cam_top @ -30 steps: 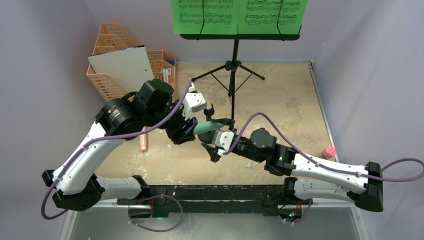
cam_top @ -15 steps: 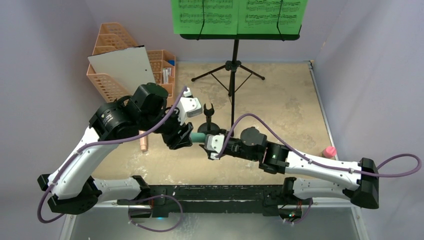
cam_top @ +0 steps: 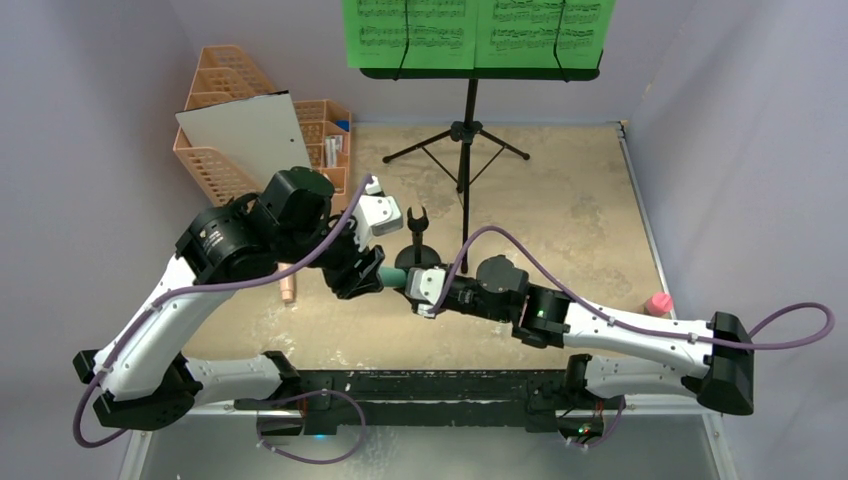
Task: Pack up the instrument practice props
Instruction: Place the microphone at the center of the board.
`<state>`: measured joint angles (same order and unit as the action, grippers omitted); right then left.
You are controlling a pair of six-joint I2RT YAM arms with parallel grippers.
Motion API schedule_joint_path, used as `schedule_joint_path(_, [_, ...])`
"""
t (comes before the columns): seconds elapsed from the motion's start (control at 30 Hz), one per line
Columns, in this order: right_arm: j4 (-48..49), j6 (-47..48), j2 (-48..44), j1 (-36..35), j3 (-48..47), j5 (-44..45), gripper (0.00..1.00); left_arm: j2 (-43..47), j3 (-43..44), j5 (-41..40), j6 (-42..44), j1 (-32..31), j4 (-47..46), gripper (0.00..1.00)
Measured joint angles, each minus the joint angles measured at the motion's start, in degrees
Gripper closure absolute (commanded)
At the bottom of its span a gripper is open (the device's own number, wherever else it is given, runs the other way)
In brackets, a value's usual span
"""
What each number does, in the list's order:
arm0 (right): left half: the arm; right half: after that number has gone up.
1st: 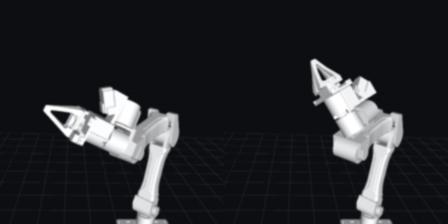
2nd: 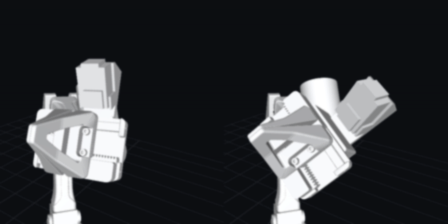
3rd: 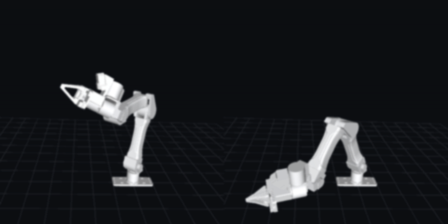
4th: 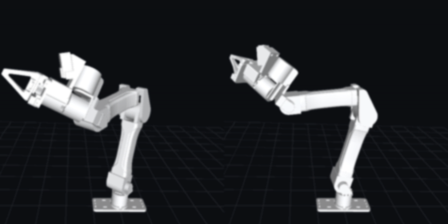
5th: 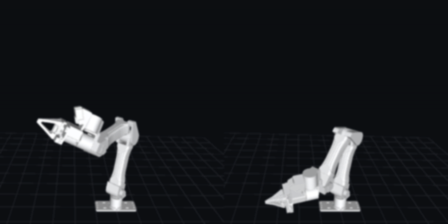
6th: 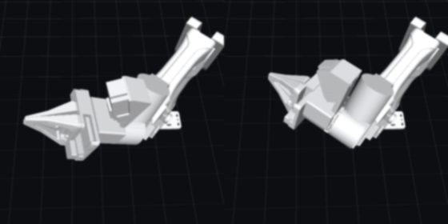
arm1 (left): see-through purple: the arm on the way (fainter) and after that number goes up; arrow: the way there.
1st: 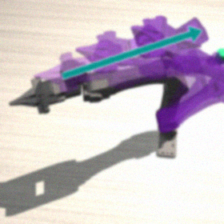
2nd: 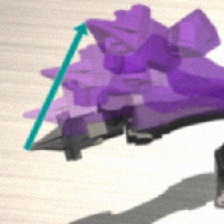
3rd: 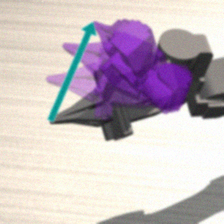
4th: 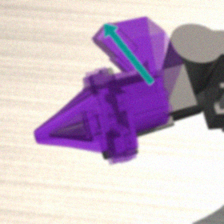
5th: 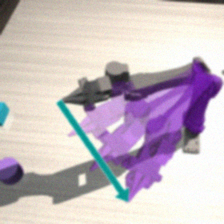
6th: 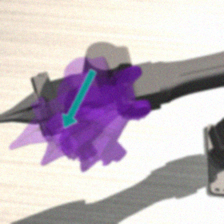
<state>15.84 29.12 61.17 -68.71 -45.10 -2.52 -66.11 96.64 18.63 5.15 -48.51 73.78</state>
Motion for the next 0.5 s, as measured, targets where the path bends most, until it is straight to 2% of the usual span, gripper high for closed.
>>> schedule_joint_path(0.07, [1.7,-0.8,0.8,0.0,0.5,0.0,1.0,0.1,0.0,-1.4,-0.2,0.0,-0.4,0.55])
schedule_joint_path(0.17, [4.4,-2.7,2.2,0.2,0.8,0.2,1.0,0.6,0.0,-4.2,-1.2,-0.3,-1.6,0.45])
schedule_joint_path(0.27, [7.1,-6.2,2.8,0.6,1.6,0.6,1.0,2.9,-0.1,-10.7,-2.7,-0.5,-5.4,0.37])
schedule_joint_path(0.4, [7.8,-11.5,4.4,0.6,2.9,1.4,1.0,11.3,-4.5,-21.2,-5.1,-0.2,-16.8,0.24])
schedule_joint_path(0.5, [8.6,-16.3,7.2,0.6,2.9,2.2,1.0,20.3,-10.2,-28.1,-6.7,-0.2,-25.7,0.21])
